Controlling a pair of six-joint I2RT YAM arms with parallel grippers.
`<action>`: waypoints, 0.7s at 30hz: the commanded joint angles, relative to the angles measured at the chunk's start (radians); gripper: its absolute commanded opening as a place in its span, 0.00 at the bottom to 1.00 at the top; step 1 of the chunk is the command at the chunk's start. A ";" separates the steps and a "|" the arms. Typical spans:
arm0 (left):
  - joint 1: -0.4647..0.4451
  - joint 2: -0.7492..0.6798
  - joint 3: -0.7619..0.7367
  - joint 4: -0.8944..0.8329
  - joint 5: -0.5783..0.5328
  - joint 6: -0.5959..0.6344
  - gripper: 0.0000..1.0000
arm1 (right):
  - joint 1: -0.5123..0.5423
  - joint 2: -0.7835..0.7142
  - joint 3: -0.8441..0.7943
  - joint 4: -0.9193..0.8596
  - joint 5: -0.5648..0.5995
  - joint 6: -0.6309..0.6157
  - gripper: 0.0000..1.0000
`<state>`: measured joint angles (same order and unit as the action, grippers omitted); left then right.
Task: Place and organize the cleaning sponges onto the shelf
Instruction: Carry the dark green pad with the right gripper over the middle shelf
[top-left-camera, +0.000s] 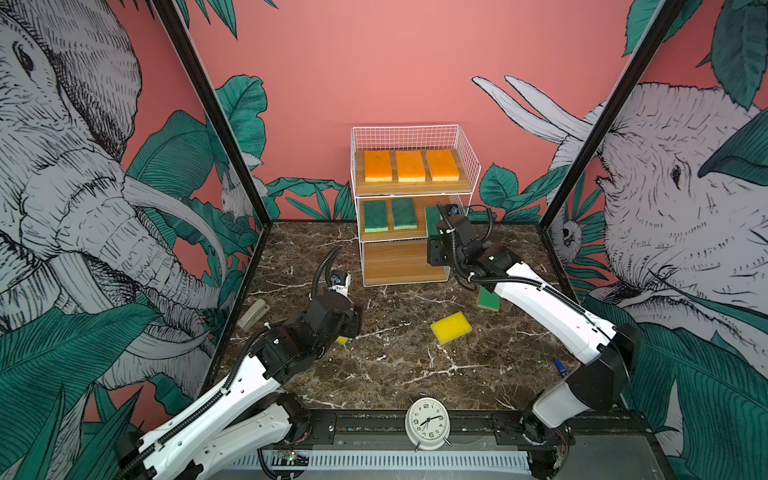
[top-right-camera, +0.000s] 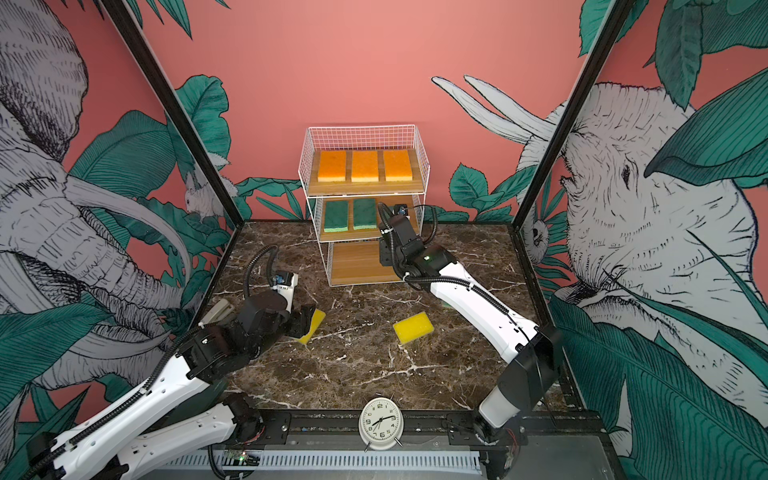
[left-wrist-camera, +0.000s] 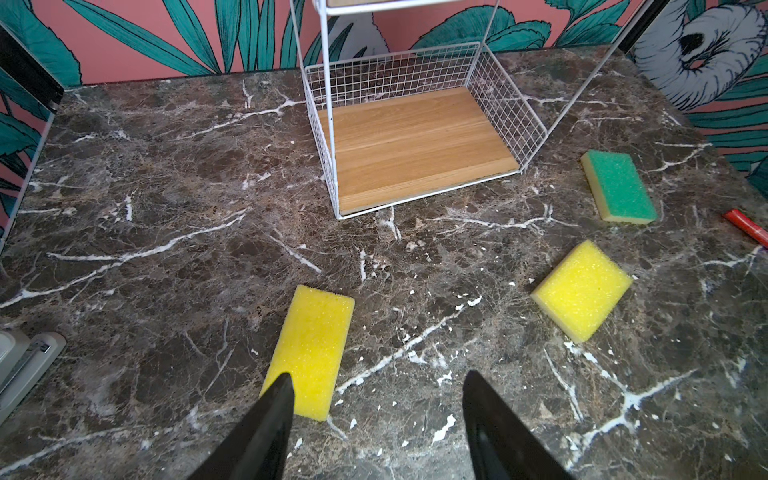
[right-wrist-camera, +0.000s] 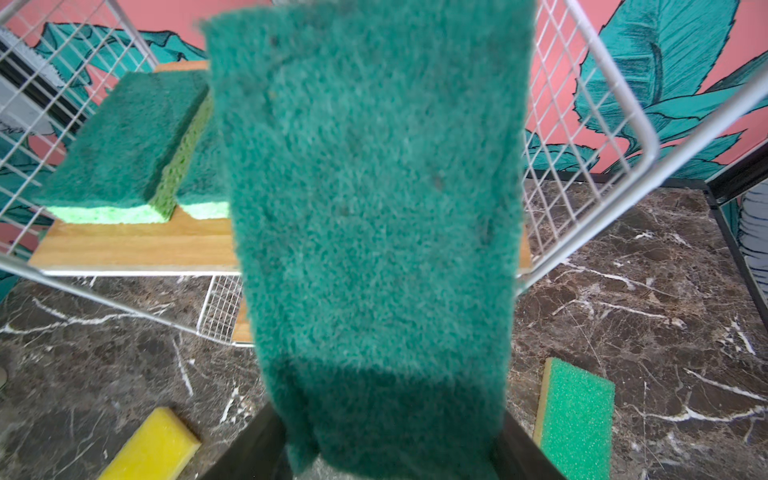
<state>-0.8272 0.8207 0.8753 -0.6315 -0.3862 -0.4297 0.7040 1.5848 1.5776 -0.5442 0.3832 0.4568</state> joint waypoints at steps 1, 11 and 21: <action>0.010 0.000 -0.009 0.035 -0.017 0.016 0.66 | -0.007 0.007 0.020 0.078 0.035 -0.004 0.63; 0.013 0.017 -0.013 0.048 -0.013 0.028 0.66 | -0.016 0.078 0.049 0.151 0.038 -0.022 0.62; 0.016 0.027 -0.032 0.081 0.000 0.022 0.66 | -0.023 0.113 0.073 0.191 0.056 -0.044 0.62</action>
<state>-0.8207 0.8452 0.8577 -0.5755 -0.3828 -0.4103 0.6884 1.7031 1.6142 -0.4129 0.4103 0.4309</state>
